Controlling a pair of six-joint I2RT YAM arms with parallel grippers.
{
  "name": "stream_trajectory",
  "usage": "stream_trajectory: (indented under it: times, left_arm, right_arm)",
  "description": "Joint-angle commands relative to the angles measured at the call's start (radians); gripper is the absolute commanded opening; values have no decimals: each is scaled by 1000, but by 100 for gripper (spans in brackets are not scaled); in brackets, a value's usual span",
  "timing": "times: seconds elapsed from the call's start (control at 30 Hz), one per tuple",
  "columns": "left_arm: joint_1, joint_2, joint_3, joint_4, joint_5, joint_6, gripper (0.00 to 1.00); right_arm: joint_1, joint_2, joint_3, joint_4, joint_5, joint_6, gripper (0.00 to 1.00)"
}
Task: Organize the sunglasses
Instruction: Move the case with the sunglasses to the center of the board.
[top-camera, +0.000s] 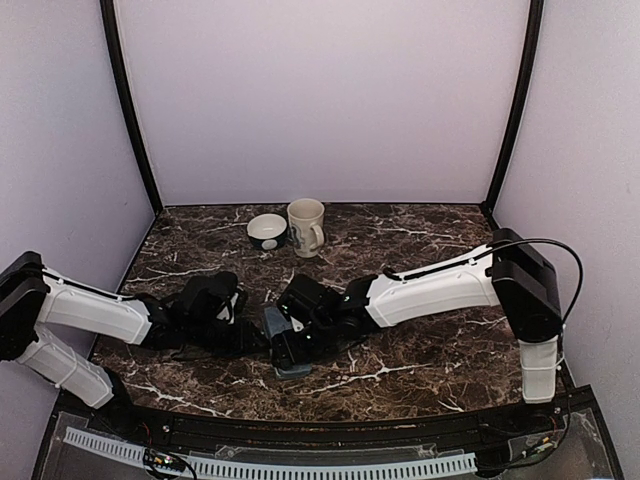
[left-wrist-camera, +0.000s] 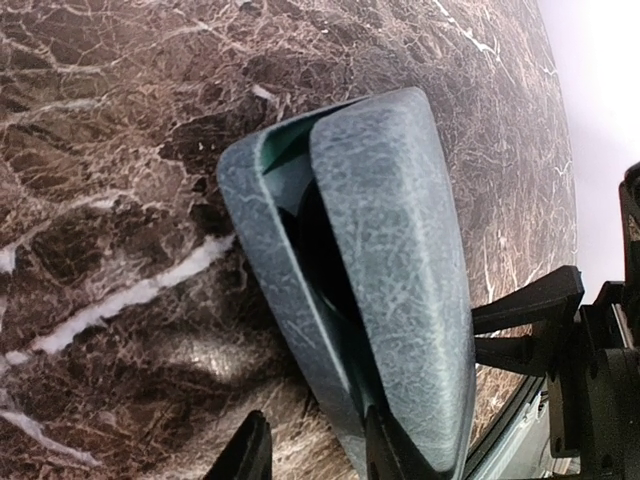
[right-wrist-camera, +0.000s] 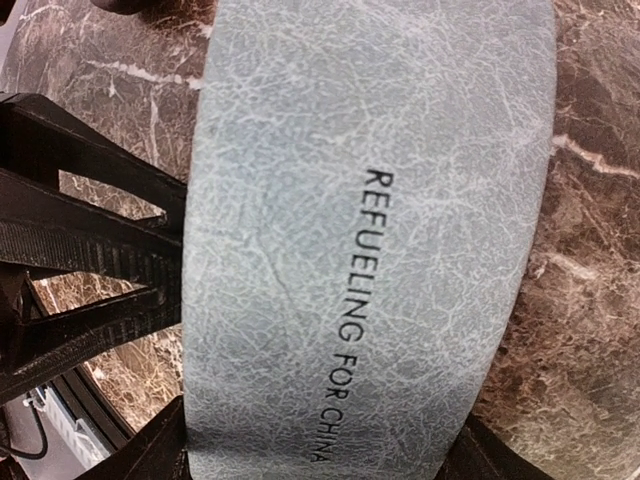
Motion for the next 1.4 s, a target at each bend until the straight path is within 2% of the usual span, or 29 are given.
stream_trajectory:
  times: [0.0, 0.43, 0.8, 0.97, 1.1, 1.23, 1.37]
  left_arm:
    - [-5, -35, -28, 5, -15, 10, 33]
    - [-5, -61, -35, -41, -51, 39, 36]
    - [-5, -79, -8, -109, -108, 84, 36]
    - [-5, -103, 6, -158, -139, 113, 38]
    - [-5, -147, 40, -242, -202, 158, 42]
    - [-3, -200, 65, -297, -259, 195, 52]
    - [12, -224, 97, -346, -303, 210, 75]
  right_arm:
    - [-30, -26, -44, -48, 48, -13, 64]
    - [-52, -41, -78, -76, 37, -56, 63]
    - [-54, -72, -49, -244, 134, -214, 70]
    - [-47, -75, -31, -311, 195, -300, 76]
    - [-41, -88, -37, -338, 238, -356, 87]
    - [-40, -112, -59, -336, 244, -394, 98]
    - [-39, -159, -101, -302, 243, -400, 100]
